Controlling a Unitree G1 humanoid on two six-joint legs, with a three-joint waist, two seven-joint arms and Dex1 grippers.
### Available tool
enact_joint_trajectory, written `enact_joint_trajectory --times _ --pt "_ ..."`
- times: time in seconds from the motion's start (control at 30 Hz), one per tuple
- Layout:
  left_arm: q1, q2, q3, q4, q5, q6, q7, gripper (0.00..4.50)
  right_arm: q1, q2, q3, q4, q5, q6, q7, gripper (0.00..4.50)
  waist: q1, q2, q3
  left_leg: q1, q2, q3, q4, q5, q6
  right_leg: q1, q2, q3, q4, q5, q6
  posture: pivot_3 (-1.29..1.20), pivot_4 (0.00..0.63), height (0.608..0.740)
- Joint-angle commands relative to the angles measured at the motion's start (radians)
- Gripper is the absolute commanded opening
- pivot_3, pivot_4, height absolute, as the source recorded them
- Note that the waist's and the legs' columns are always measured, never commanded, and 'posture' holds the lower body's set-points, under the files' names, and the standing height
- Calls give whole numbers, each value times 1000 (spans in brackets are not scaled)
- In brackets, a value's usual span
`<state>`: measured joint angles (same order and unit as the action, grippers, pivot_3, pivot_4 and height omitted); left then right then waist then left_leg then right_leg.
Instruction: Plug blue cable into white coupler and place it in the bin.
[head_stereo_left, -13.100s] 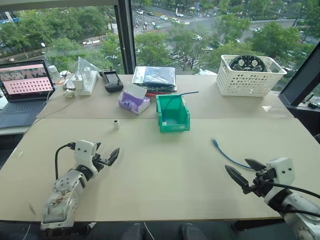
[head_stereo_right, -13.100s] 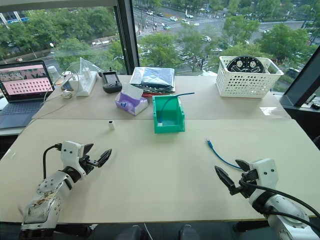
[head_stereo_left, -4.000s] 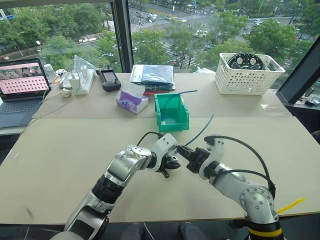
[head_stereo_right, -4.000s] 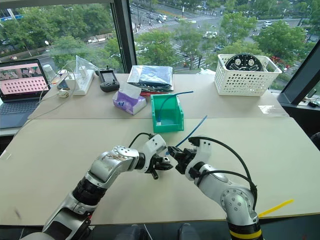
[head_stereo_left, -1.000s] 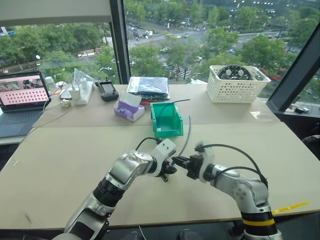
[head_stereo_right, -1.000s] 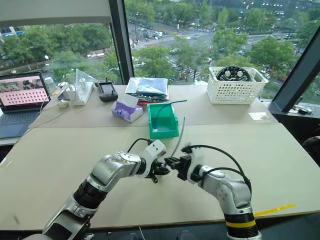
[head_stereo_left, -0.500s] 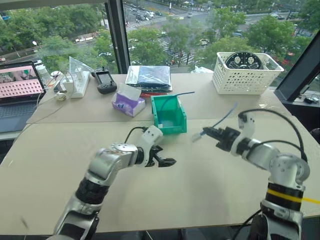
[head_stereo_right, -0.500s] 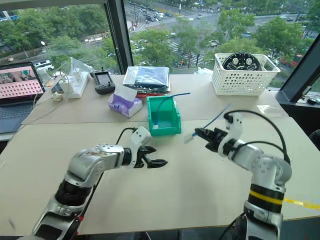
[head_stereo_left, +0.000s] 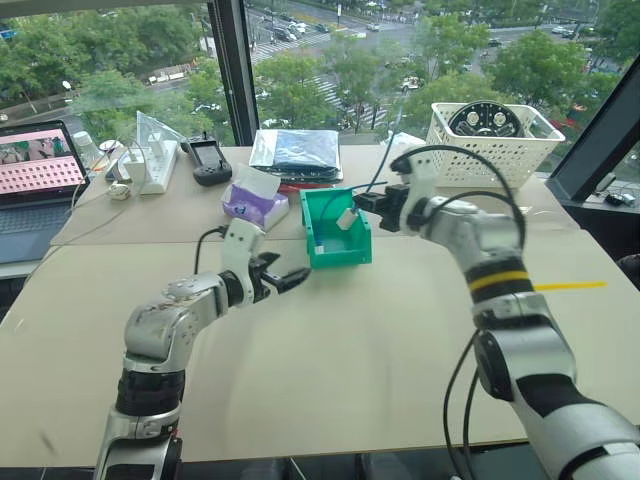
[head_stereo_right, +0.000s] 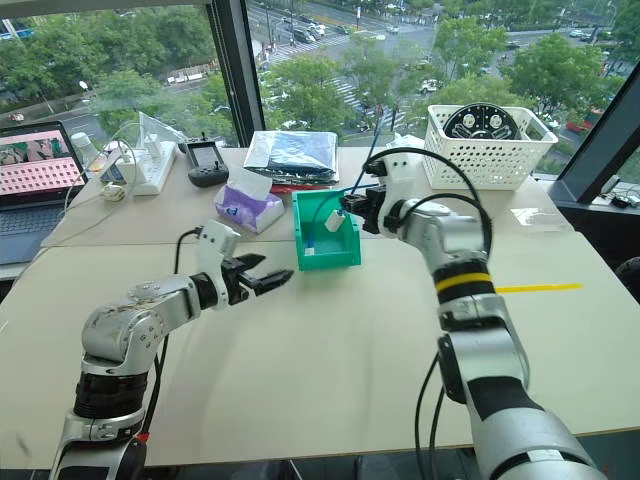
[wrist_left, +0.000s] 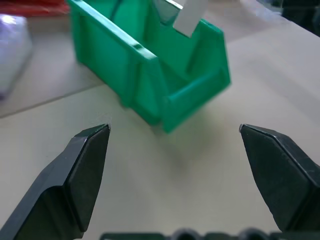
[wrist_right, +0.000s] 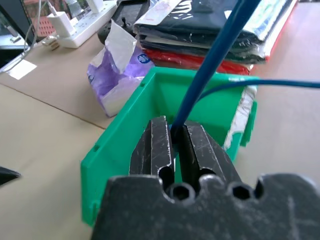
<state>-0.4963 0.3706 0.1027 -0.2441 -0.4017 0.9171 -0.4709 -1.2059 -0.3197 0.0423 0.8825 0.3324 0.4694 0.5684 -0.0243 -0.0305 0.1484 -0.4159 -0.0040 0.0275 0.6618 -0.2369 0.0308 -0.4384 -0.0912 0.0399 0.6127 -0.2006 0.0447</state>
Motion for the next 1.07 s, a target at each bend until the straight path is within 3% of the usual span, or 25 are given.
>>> enact_joint_trajectory --times 0.03,0.2,0.33,0.4,0.5,0.6,0.63,0.77,0.97,1.07 --pt "30 -10 8 -49 7 -40 37 4500 -86 9 -36 131 -45 -145 47 1265 3 0 0 0 0 0 0 -1 -1 0 -1 0 0 0 1 0 150 740" --pt "37 -1 -17 -29 46 -66 74 4500 -116 -18 -107 109 -20 -129 88 3043 6 0 0 -3 0 0 0 -2 -3 -2 -2 0 -2 1 2 0 150 740" --pt "10 26 -44 21 111 -147 84 4500 -26 -93 -154 -168 46 53 140 4424 12 1 0 -4 0 -2 0 -2 -4 -3 -2 -2 -2 1 2 0 150 740" --pt "-7 35 -54 50 116 -162 68 4500 88 -160 -173 -390 92 167 160 4473 16 1 0 -5 0 -2 0 -2 -3 -3 -2 -2 -2 2 2 0 150 740" --pt "-24 23 -21 108 112 -252 62 4500 380 -320 -191 -781 139 261 237 4473 34 1 0 -6 0 -5 0 -3 -3 -2 -2 -5 -3 2 2 0 150 740" --pt "-25 21 -3 142 95 -310 34 4500 573 -381 -235 -987 170 288 226 4473 39 0 0 -7 -1 -5 1 -4 -1 -2 -3 -7 -4 2 2 0 150 740" --pt "-22 23 -1 147 95 -326 26 4500 594 -384 -240 -1013 175 296 215 4473 32 1 0 -7 -1 -4 1 -4 -1 -3 -4 -6 -4 2 2 0 150 740" --pt "56 20 3 169 90 -499 -61 4500 967 -361 -263 -1201 85 144 171 4473 20 -1 0 -1 1 -1 3 -4 -1 2 -1 -4 -2 2 2 0 150 740" --pt "136 20 25 214 84 -590 -89 4500 1103 -245 -299 -1228 66 35 69 4473 9 -1 1 4 2 3 15 -3 -1 6 1 1 -1 2 1 0 150 740" --pt "148 64 11 237 81 -556 -136 4500 1116 -219 -314 -1212 61 -1 34 4473 10 -3 2 15 3 3 18 -2 0 17 2 1 -2 1 5 0 150 740"
